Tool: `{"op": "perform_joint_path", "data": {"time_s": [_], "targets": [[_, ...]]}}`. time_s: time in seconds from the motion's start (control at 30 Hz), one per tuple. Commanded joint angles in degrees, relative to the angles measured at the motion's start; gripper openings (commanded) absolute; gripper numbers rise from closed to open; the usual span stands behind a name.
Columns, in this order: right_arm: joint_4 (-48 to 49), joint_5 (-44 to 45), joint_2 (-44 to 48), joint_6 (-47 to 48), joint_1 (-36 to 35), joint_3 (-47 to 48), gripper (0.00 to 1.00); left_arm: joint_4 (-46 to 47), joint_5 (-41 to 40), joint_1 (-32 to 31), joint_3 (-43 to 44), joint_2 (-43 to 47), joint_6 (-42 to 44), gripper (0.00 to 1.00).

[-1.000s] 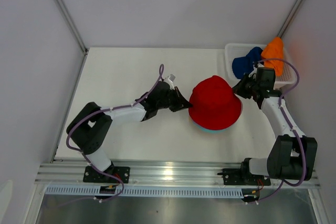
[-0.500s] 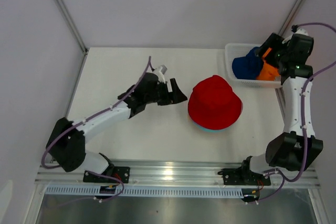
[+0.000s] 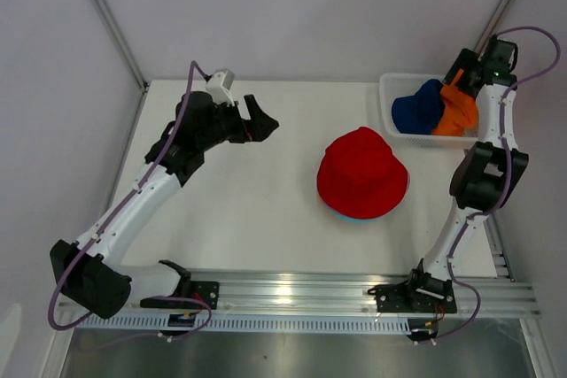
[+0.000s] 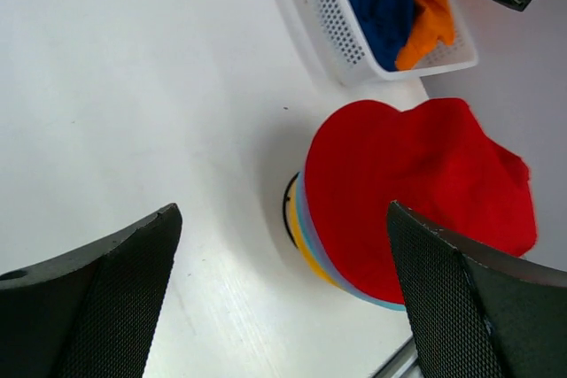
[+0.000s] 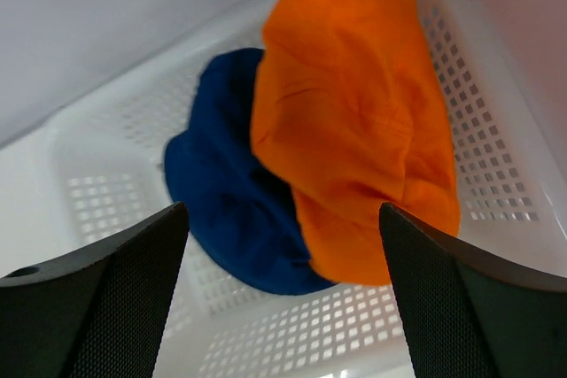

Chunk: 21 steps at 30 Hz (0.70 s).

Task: Stack the hats

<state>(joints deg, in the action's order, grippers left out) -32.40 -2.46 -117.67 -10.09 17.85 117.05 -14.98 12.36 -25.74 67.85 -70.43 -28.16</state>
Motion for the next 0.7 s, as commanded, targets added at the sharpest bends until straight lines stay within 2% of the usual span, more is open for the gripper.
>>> {"op": "perform_joint_path", "data": {"time_s": [0.0,0.2,0.27,0.3,0.33,0.4,0.43,0.47,0.67], "targets": [[-1.3,3.2,-4.4,2.4,0.6,7.3,0.91,-1.8,0.7,2.3,0.9,-0.5,3.3,0.99],[1.3,4.3,-12.9,2.8,0.3,13.5,0.92,-0.8,2.9,5.3,1.7,-5.0,2.9,0.99],[1.2,4.3,-14.9,3.3,0.1,14.9,0.85,-1.0,3.6,5.7,2.8,-6.2,2.8,1.0],[0.9,4.8,-16.8,3.8,-0.3,16.3,0.8,-1.2,3.8,5.9,3.2,-7.4,2.7,1.0],[0.5,5.5,-17.4,4.4,-0.5,16.7,0.62,-1.4,3.9,6.0,3.9,-7.9,2.8,0.99],[0.3,8.7,-18.1,5.9,-1.1,17.2,0.37,-2.0,3.7,6.1,4.7,-8.6,3.0,0.99],[0.4,9.4,-17.9,6.2,-1.2,17.2,0.11,-2.2,3.5,6.2,4.9,-8.8,3.0,1.0],[0.7,11.1,-17.3,6.3,-1.3,17.1,0.01,-2.4,3.5,6.3,5.1,-8.9,3.0,0.99],[3.0,9.2,-7.3,6.7,-1.6,17.9,0.0,-2.7,4.3,6.3,7.1,-7.6,3.1,1.0]]}}
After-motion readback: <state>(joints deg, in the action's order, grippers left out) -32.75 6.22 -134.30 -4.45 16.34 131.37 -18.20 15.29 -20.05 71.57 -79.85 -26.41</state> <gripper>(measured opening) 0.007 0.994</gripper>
